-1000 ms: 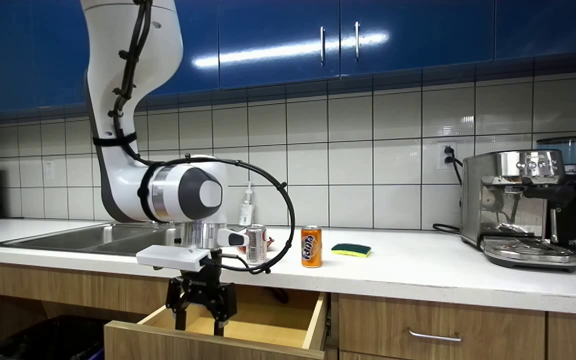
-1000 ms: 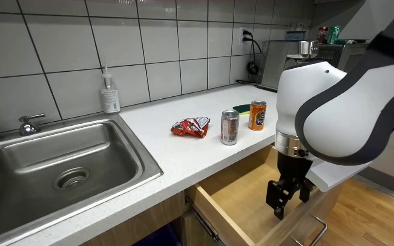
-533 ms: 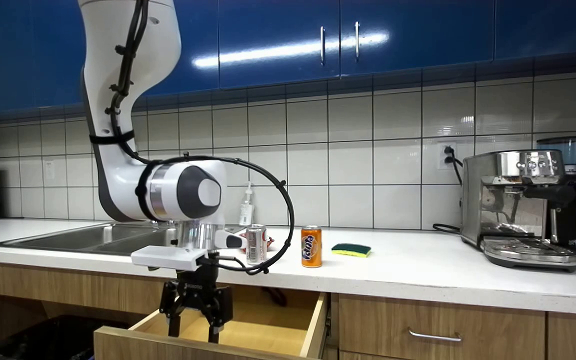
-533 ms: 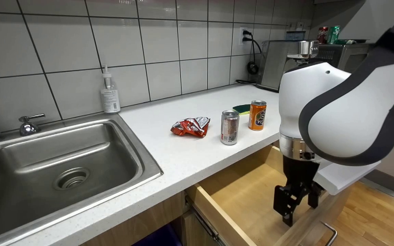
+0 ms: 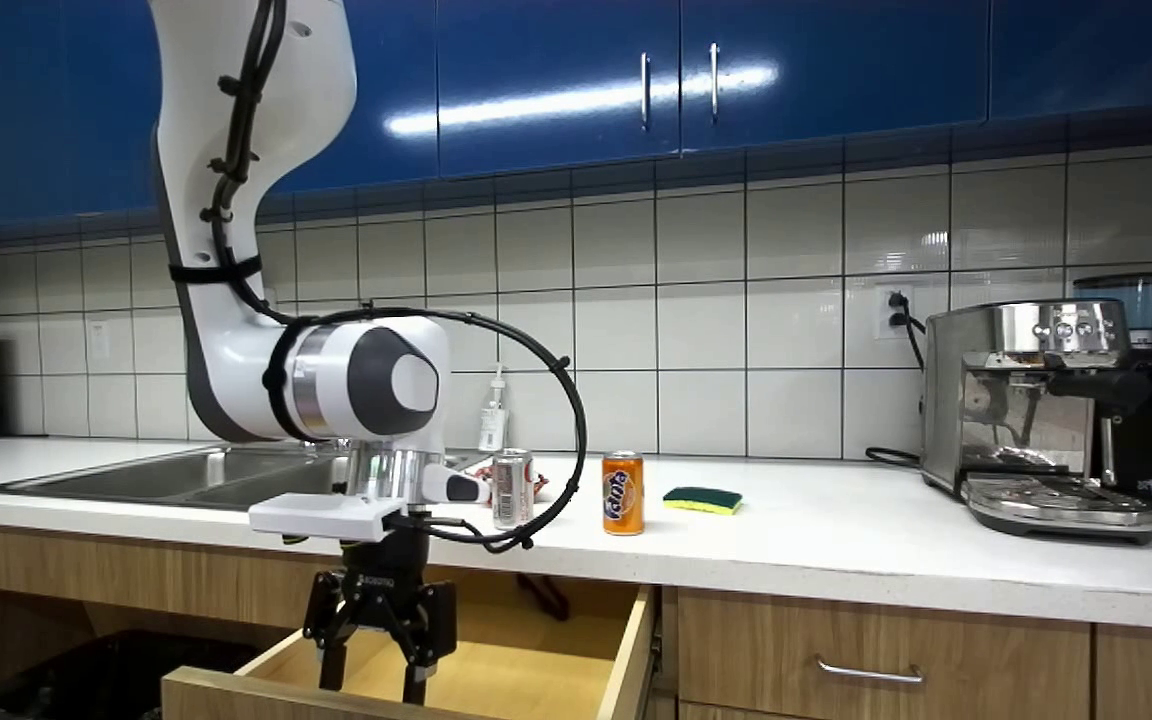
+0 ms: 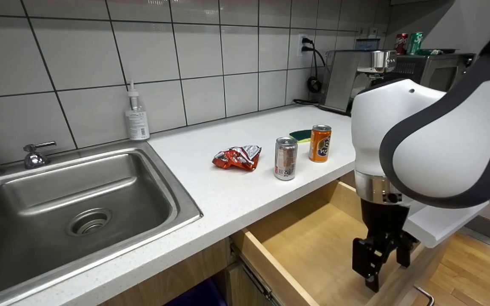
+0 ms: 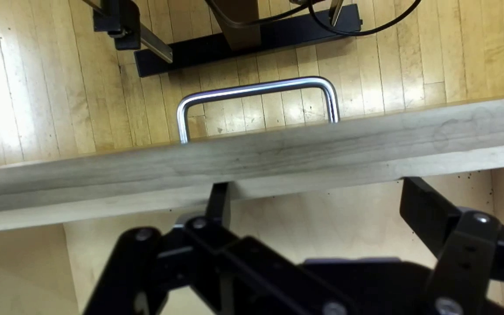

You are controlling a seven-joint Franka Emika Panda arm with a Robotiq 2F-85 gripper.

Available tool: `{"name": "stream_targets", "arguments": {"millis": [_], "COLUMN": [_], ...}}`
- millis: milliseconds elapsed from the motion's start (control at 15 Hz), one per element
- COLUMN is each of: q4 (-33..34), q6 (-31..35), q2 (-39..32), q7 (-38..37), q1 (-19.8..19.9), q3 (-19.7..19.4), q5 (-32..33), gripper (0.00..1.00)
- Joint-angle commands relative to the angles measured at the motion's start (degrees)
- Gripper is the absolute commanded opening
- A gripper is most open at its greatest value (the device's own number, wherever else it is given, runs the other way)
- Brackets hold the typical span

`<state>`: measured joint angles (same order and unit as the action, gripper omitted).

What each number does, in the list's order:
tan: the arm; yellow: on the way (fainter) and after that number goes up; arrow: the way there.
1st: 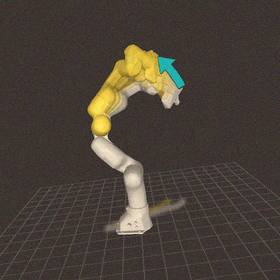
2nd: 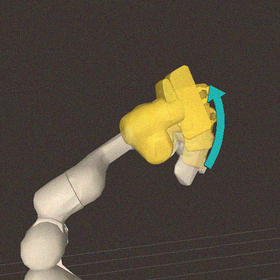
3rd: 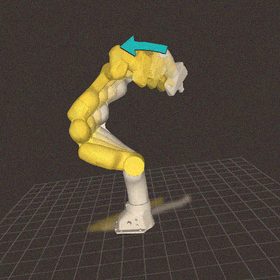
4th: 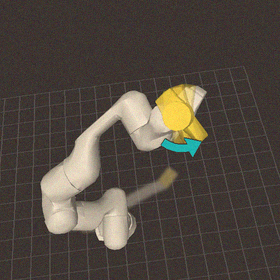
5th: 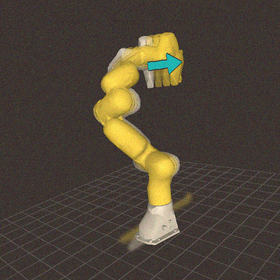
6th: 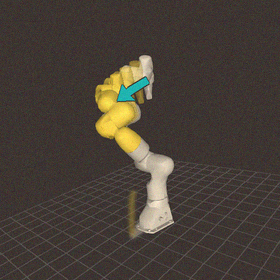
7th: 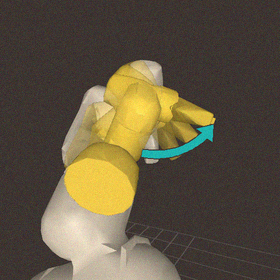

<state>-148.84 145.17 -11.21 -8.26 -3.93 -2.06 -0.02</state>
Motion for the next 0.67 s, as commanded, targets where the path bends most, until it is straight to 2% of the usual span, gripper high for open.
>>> {"name": "stream_targets", "arguments": {"millis": [0, 600], "q4": [-2.3, -1.9], "q6": [-3.1, -5.0], "q2": [3.2, 5.4], "q7": [0.1, 1.0], "q1": [1.1, 2.3], "q3": [0.0, -0.8], "q5": [1.1, 1.2], "gripper": [1.0, 1.0]}}
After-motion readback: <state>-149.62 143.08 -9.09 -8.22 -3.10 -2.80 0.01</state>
